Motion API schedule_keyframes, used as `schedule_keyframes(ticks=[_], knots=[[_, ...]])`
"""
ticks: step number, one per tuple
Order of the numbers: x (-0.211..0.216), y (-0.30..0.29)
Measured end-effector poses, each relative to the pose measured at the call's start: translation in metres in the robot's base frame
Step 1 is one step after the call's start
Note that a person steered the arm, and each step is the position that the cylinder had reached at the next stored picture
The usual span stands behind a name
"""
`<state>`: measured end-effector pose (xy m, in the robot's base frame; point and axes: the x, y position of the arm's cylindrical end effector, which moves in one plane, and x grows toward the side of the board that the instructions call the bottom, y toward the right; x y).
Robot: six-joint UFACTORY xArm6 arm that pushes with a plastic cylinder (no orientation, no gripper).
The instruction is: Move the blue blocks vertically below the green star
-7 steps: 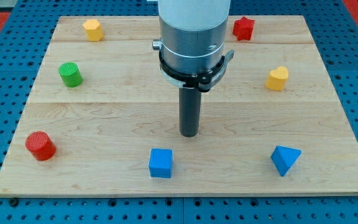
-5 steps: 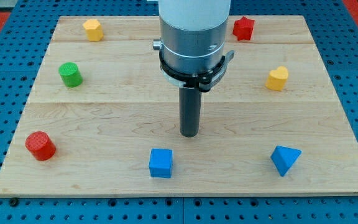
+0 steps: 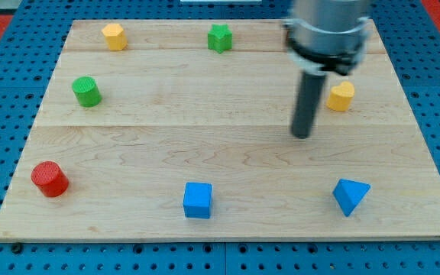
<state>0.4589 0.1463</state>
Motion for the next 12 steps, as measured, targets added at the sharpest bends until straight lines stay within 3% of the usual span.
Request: schedule_keyframes(ticks=[1,2,3,4,5,6,7,8,9,10,11,12], knots=[[0.001,0.018],[0.027,0.064],[0.089,0.096],[0.117,0.030],[0.100,-0.070],[0.092,-0.060],[0.131,-0.028],[0.159,-0.069],[0.158,-0.146],[0.152,-0.184],[0.117,-0.176],[0.137,-0.142]])
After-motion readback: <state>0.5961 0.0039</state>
